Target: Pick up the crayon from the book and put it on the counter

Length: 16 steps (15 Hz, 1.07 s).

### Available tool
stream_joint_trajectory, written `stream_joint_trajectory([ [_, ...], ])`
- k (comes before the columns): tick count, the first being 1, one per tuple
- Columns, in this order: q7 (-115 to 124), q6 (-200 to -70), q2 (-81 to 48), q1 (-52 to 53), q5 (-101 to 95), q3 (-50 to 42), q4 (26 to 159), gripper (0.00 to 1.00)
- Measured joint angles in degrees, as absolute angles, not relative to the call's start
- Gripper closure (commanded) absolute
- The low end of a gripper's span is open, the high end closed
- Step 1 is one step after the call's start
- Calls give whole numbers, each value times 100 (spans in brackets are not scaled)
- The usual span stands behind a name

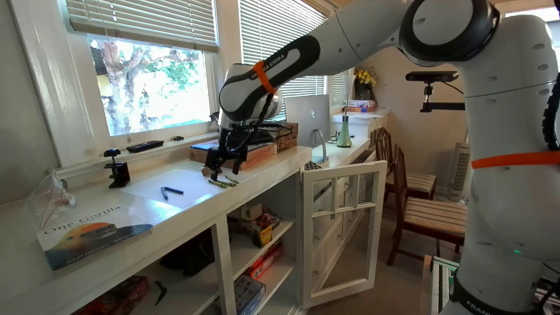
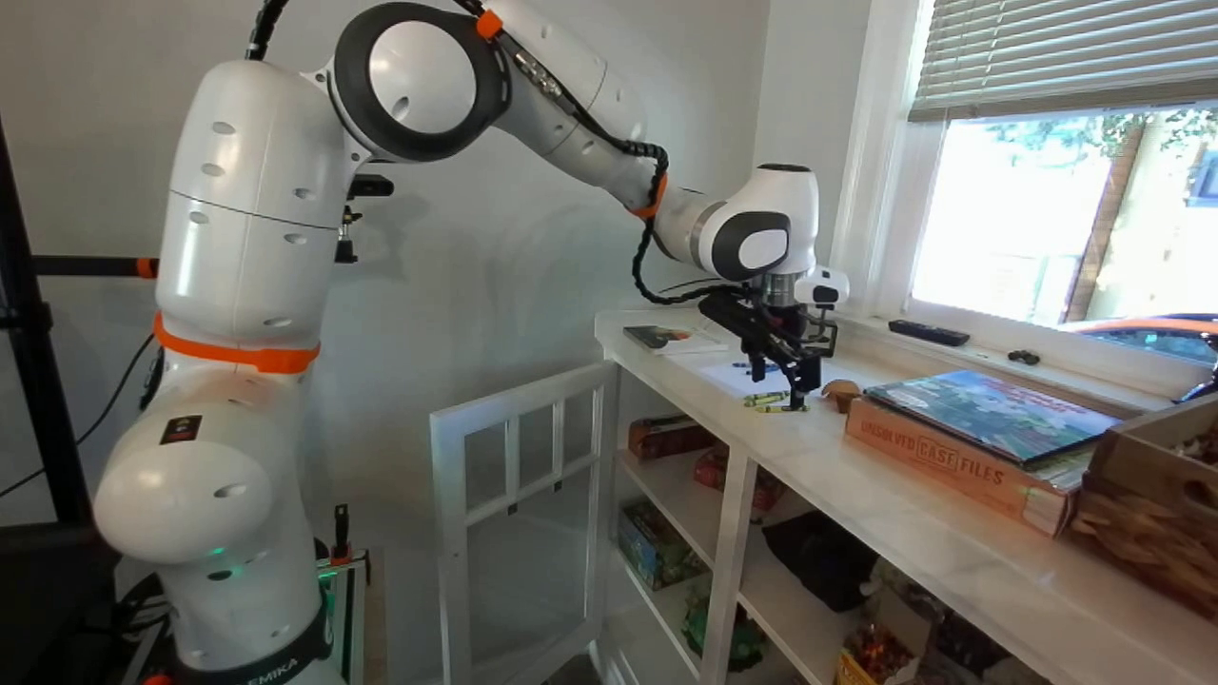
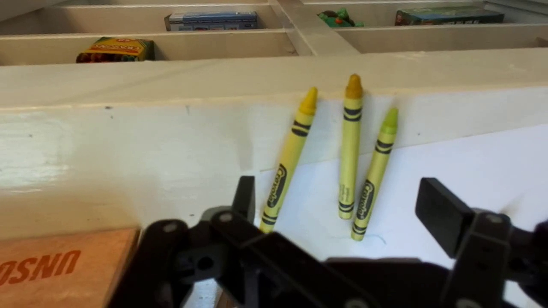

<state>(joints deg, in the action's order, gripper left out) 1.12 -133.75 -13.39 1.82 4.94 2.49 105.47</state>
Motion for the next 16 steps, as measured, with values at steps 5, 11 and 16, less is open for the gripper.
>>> stream_joint_trajectory([
  [5, 112, -13376, -1415, 220, 491, 251, 10494, 9],
  [11, 112, -13376, -1467, 225, 488, 250, 10471, 38],
  [16, 112, -13376, -1483, 225, 487, 247, 10419, 72],
])
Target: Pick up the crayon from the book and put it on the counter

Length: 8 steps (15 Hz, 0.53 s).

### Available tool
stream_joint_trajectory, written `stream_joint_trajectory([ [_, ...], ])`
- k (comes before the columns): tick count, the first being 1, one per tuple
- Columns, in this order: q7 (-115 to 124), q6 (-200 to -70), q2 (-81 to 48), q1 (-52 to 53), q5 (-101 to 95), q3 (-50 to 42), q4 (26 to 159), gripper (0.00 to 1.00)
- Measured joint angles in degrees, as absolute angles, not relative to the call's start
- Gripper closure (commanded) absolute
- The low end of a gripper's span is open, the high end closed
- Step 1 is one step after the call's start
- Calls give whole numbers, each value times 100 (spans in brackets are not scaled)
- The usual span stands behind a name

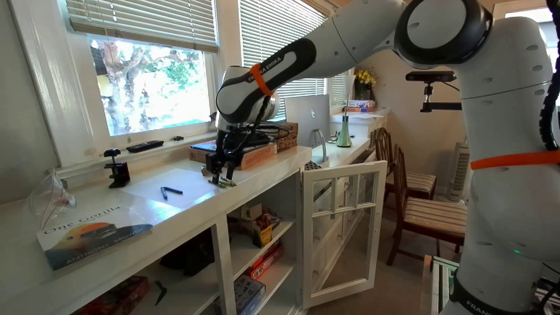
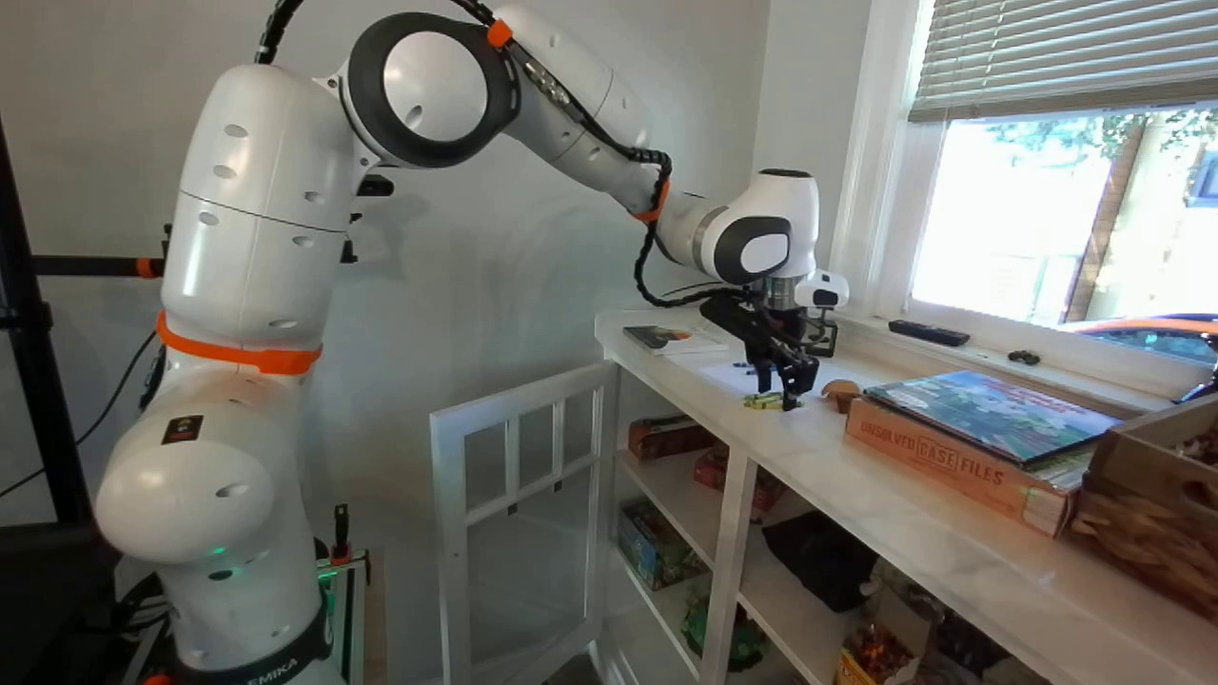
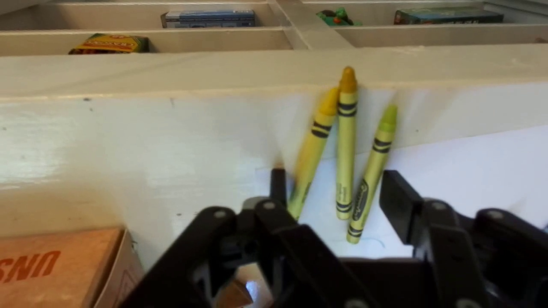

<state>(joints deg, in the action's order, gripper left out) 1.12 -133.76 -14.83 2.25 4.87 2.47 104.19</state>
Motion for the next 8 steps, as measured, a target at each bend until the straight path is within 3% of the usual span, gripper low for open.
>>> stream_joint_trajectory([
  [4, 112, -13376, -1493, 225, 484, 244, 10383, 99],
  [8, 112, -13376, -1520, 225, 484, 244, 10351, 95],
])
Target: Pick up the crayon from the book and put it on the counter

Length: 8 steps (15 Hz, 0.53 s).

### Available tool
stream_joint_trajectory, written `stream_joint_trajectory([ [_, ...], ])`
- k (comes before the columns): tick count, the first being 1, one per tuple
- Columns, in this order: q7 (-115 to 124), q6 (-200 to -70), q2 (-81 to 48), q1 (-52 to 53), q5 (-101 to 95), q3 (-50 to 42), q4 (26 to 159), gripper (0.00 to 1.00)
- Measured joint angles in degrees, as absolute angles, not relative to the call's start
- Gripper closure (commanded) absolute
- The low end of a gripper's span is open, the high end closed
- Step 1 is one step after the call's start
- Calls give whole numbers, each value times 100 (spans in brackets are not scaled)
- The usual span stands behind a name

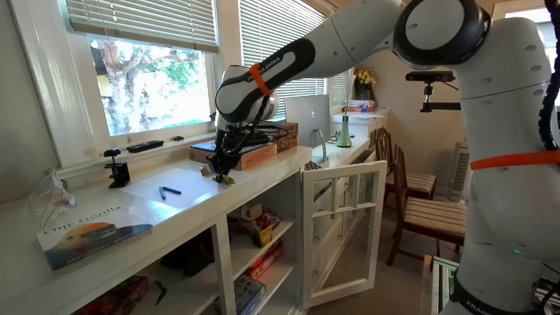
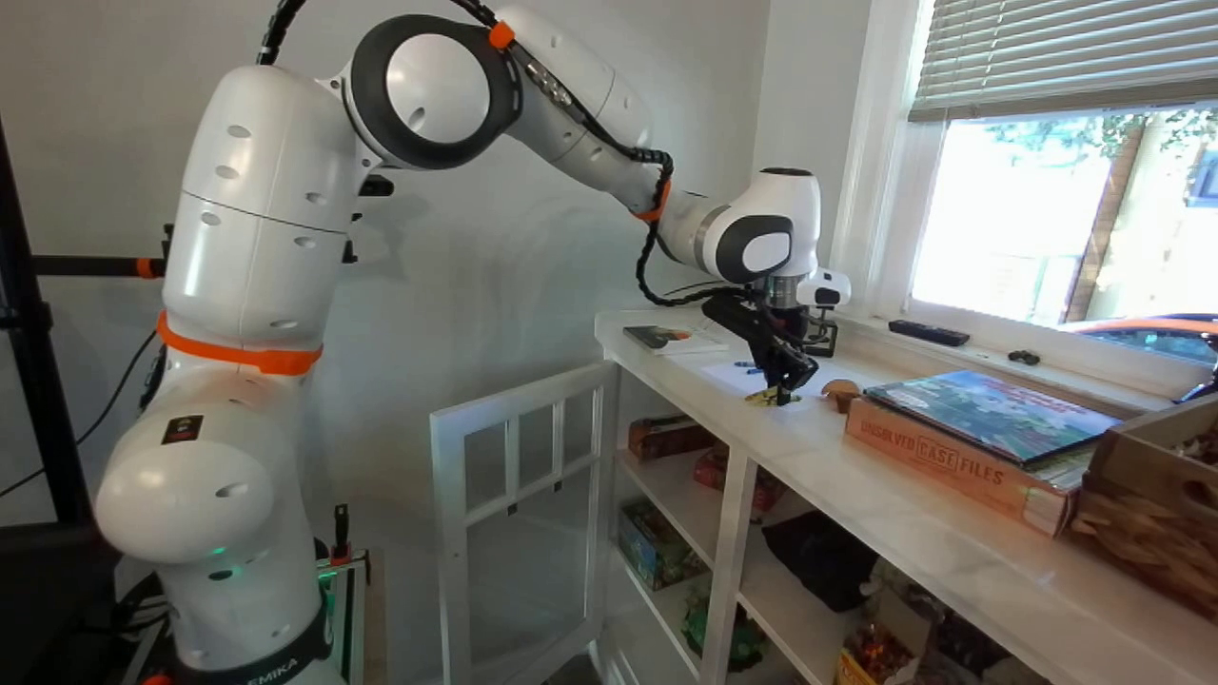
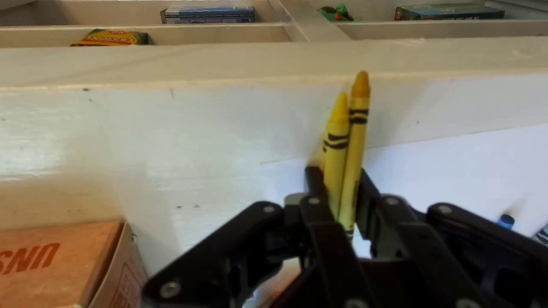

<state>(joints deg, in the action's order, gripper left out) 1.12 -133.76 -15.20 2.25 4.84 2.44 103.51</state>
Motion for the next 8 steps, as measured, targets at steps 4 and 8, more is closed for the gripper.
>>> stream_joint_trajectory([
  [4, 112, -13376, -1523, 225, 484, 244, 10348, 95],
  [8, 112, -13376, -1523, 225, 484, 244, 10304, 95],
])
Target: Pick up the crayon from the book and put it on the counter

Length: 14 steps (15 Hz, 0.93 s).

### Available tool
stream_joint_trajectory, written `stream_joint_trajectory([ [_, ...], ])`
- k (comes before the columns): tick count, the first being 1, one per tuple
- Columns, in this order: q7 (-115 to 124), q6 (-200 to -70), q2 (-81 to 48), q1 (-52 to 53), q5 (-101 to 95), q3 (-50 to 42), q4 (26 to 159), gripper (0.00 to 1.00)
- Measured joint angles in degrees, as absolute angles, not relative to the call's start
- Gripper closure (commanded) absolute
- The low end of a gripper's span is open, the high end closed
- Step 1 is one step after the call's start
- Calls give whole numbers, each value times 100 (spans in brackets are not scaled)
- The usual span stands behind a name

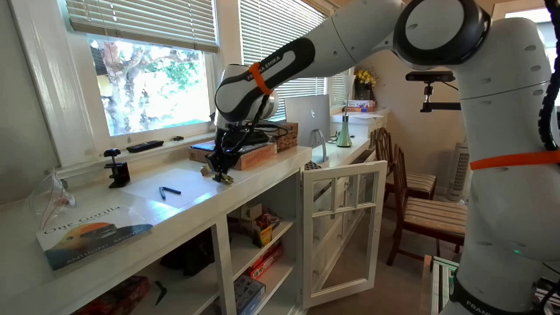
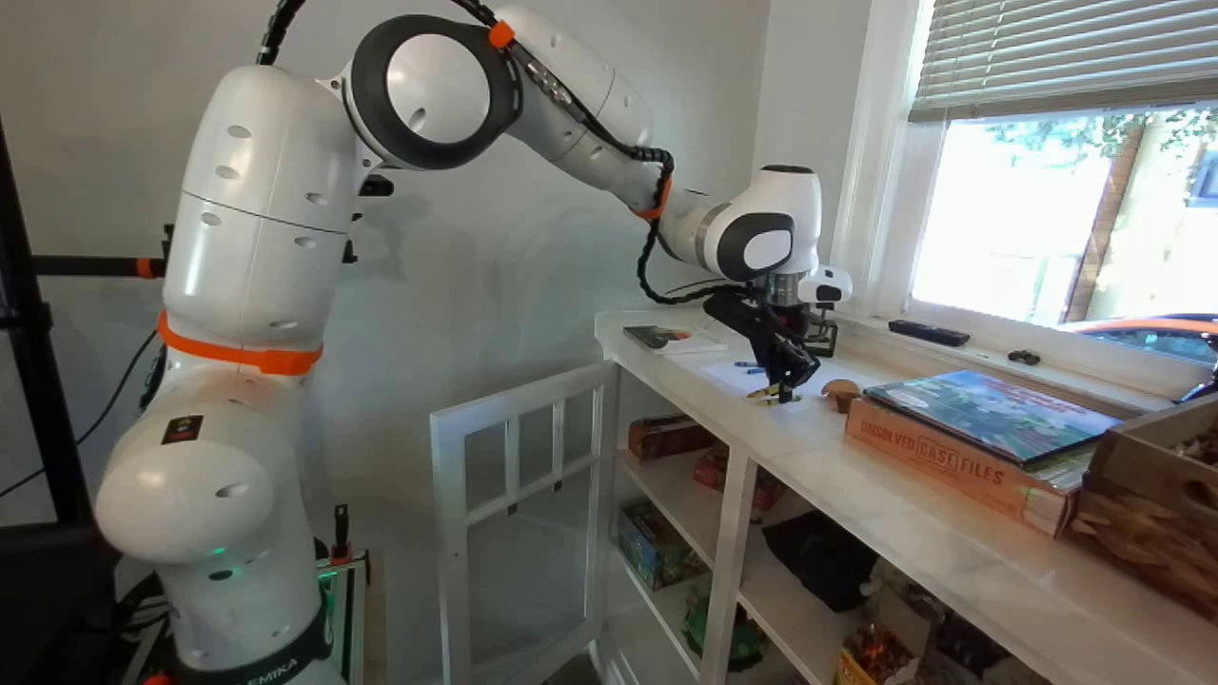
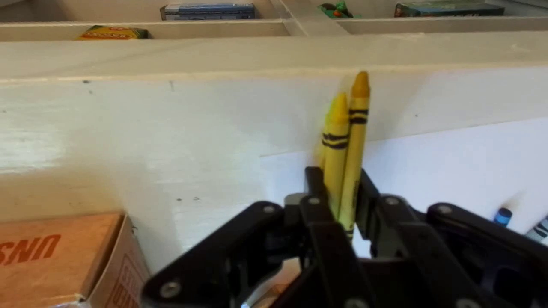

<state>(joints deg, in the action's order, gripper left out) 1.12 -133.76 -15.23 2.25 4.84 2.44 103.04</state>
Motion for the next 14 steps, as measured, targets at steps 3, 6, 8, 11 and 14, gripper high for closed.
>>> stream_joint_trajectory([
  [3, 112, -13397, -1512, 225, 484, 244, 10186, 95],
  [6, 112, -13486, -1488, 225, 484, 244, 10126, 95],
  [8, 109, -13505, -1485, 225, 484, 244, 10114, 95],
  [11, 107, -13505, -1490, 225, 481, 244, 10115, 95],
  [14, 107, -13505, -1521, 225, 458, 244, 10121, 95],
])
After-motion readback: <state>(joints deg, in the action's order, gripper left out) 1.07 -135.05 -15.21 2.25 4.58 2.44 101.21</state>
